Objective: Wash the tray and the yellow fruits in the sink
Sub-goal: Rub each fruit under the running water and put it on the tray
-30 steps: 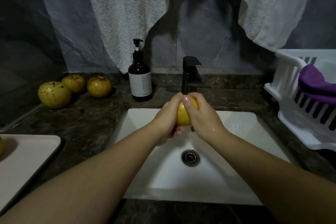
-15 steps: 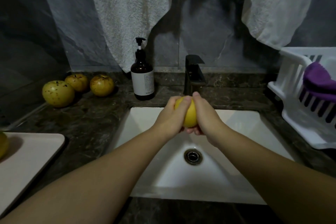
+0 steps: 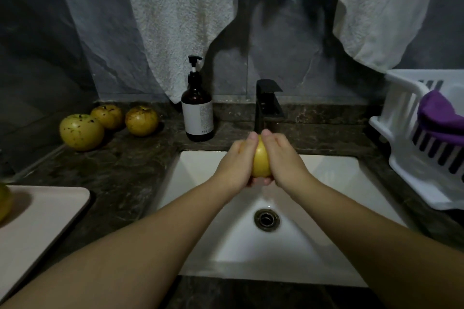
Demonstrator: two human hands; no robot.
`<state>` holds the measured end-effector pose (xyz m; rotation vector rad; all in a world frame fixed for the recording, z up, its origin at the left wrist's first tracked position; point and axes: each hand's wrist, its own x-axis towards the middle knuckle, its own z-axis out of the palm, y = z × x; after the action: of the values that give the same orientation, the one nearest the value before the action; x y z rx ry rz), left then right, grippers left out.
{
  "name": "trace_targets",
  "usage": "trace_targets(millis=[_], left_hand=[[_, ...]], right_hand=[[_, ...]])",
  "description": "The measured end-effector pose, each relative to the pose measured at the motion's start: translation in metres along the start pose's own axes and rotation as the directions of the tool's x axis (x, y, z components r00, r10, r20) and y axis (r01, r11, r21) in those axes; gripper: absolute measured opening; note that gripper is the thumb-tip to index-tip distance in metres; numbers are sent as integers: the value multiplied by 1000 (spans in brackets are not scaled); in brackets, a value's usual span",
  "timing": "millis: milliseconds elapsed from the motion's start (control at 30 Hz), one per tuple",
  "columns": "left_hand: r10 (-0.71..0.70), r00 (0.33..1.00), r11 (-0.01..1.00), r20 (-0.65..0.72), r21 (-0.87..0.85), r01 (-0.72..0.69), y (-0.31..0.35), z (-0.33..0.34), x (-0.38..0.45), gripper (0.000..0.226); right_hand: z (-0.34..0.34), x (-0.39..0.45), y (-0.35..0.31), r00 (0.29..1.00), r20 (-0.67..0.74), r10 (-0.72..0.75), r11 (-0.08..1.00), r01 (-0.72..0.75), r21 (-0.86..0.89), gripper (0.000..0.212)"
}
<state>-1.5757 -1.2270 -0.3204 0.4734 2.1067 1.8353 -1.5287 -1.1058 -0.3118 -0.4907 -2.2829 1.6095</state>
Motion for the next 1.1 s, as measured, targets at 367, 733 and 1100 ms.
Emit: trace_targets(millis=[367,733,1100], left_hand=[[-362,875,817,321,-343,463,9,-13,-9,71],[-298,884,786,359,-434,441,6,-8,-4,55],[-272,899,821,345,-405,403,4,-8,-3,55]], right_hand=[[-13,2,1,933,76,-352,845,352,-402,44],[-17,3,5,965,260,28,978,-80,192,29],[-19,0,1,962,265,70,966,-131,222,31]])
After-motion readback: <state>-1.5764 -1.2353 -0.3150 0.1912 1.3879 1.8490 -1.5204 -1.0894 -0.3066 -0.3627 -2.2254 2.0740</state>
